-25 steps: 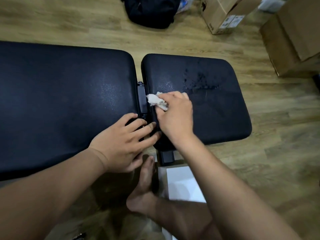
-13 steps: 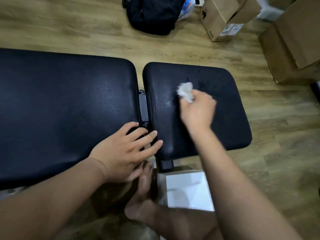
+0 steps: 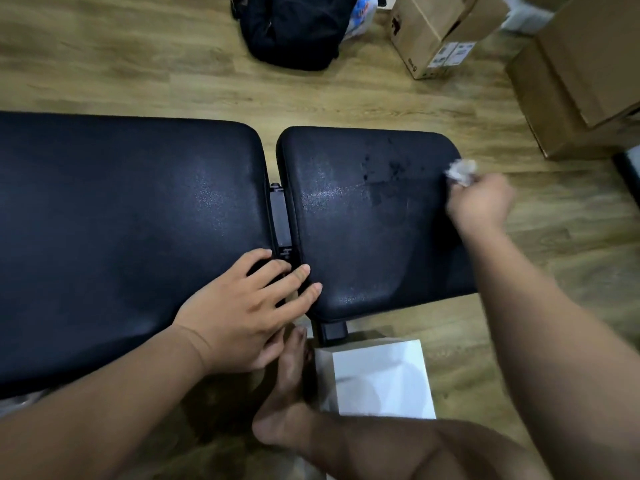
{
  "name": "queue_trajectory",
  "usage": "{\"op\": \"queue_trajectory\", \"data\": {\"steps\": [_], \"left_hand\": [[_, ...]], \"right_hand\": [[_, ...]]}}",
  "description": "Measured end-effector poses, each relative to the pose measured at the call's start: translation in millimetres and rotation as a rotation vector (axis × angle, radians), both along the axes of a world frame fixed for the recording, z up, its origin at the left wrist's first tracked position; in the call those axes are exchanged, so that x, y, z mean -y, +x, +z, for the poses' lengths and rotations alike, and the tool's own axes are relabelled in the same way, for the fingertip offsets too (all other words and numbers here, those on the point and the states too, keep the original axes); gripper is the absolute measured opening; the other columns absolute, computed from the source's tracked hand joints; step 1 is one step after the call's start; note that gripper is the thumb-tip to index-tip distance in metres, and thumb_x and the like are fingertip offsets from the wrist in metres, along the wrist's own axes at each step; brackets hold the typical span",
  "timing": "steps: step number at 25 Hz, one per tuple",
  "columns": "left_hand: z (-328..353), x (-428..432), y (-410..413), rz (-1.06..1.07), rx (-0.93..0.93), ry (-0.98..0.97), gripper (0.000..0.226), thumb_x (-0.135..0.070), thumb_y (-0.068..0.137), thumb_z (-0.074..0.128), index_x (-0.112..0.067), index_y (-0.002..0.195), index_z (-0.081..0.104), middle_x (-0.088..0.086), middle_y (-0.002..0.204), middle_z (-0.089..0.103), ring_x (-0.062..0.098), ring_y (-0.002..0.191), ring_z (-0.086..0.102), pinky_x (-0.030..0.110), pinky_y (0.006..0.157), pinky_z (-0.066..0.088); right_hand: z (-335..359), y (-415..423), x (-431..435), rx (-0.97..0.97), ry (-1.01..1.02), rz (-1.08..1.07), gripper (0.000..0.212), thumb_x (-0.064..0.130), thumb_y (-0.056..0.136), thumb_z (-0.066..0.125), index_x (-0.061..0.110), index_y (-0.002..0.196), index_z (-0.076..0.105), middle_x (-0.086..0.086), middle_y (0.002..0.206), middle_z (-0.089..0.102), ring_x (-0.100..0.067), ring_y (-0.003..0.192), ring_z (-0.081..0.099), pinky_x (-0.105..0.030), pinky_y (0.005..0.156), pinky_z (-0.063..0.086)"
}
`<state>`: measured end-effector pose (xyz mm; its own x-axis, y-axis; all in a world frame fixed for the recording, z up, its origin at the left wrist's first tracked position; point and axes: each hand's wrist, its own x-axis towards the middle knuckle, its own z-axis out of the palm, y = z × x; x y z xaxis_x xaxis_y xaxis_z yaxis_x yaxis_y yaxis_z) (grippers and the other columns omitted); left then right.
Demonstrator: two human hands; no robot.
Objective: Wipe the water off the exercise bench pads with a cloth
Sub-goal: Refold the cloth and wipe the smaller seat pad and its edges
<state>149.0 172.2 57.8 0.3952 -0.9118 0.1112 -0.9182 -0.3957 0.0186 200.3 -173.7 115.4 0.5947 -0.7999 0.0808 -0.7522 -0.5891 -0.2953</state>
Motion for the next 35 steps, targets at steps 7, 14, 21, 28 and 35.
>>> {"op": "queue_trajectory", "data": {"steps": [7,14,21,28,35], "left_hand": [[5,1,-1,0.013,-0.008,0.035,0.064,-0.044,0.083,0.051,-0.015,0.141,0.051,0.015,0.138,0.056,0.035,0.117,0.056,0.053,0.105,0.036],[1,1,-1,0.012,0.004,0.008,0.063,-0.042,0.082,0.052,-0.015,0.140,0.052,0.015,0.138,0.057,0.035,0.115,0.058,0.054,0.104,0.037],[6,1,-2,0.002,0.018,0.017,0.063,-0.044,0.083,0.052,-0.015,0.139,0.053,0.014,0.136,0.057,0.034,0.116,0.058,0.053,0.104,0.038],[0,1,-2,-0.002,0.013,-0.008,0.065,-0.042,0.081,0.055,-0.016,0.140,0.052,0.015,0.138,0.057,0.036,0.116,0.059,0.054,0.103,0.039],[5,2,-2,-0.007,0.015,0.007,0.065,-0.043,0.078,0.058,-0.016,0.137,0.054,0.015,0.135,0.059,0.035,0.114,0.059,0.053,0.103,0.035]], "right_hand": [[-12,8,-152,0.078,0.105,0.845,0.021,0.018,0.082,0.063,0.018,0.100,0.074,-0.009,0.094,0.068,-0.028,0.093,0.057,-0.035,0.078,0.048],[2,27,16,-0.063,0.003,0.025,0.034,0.037,0.080,0.057,0.012,0.100,0.070,-0.014,0.093,0.071,-0.035,0.090,0.067,-0.038,0.077,0.054],[-7,37,-190,-0.076,0.023,0.778,0.017,0.029,0.085,0.055,0.025,0.095,0.068,-0.002,0.094,0.068,-0.025,0.094,0.059,-0.036,0.079,0.045],[-8,24,22,-0.065,-0.069,0.033,0.027,0.032,0.086,0.052,0.014,0.101,0.065,-0.015,0.099,0.069,-0.037,0.095,0.064,-0.042,0.084,0.051],[-26,37,-154,-0.009,0.002,0.645,0.025,0.026,0.081,0.056,0.019,0.103,0.066,-0.007,0.100,0.065,-0.028,0.097,0.056,-0.038,0.084,0.044]]}}
